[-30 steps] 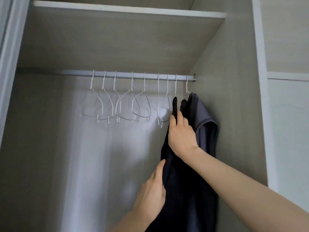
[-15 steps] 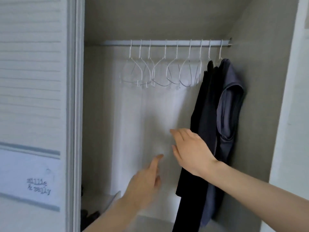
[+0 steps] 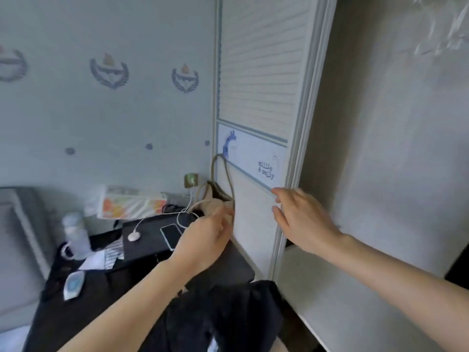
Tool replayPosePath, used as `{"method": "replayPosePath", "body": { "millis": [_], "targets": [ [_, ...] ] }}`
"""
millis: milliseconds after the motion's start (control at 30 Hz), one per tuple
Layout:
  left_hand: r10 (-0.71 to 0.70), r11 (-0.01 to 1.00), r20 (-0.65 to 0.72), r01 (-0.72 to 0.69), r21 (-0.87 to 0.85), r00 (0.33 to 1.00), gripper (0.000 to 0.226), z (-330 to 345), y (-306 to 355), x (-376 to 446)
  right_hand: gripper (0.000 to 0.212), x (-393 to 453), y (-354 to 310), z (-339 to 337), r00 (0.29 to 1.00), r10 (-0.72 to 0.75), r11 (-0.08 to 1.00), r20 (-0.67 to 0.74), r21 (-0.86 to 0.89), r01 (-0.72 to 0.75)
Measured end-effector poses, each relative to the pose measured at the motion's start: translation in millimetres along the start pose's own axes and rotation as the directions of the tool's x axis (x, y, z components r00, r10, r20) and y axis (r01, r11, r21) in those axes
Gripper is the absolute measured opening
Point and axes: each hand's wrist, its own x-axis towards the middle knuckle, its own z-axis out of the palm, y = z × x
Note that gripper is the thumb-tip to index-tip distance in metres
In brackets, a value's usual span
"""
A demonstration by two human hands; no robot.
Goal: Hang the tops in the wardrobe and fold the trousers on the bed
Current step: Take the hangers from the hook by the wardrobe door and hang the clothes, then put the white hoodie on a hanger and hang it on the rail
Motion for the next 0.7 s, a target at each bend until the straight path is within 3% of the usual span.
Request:
{"method": "replayPosePath", "body": {
  "millis": [133, 267, 533, 700],
  "targets": [
    [-0.24, 0.968, -0.068, 0.244, 0.053, 0.968, 0.02, -25, -19, -101, 0.039, -25, -62, 28, 0.99, -0.142, 0.973, 0.024, 0.189, 0.135],
    [-0.478, 0.869, -0.137, 0.49, 0.072, 0.868, 0.021, -46, -26, -206, 0.038, -58, -138, 49, 0.964, -0.259, 0.906, 0.059, 0.362, 0.221],
    [-0.698, 0.684, -0.267, 0.729, 0.025, 0.664, 0.019, -79, -53, -356, 0.038, -100, -285, 70, 0.868, -0.488, 0.727, 0.096, 0.595, 0.343],
    [-0.821, 0.524, -0.307, 0.849, -0.068, 0.482, 0.018, -102, -92, -445, 0.036, -111, -383, 91, 0.749, -0.647, 0.622, 0.144, 0.667, 0.41]
  ]
}}
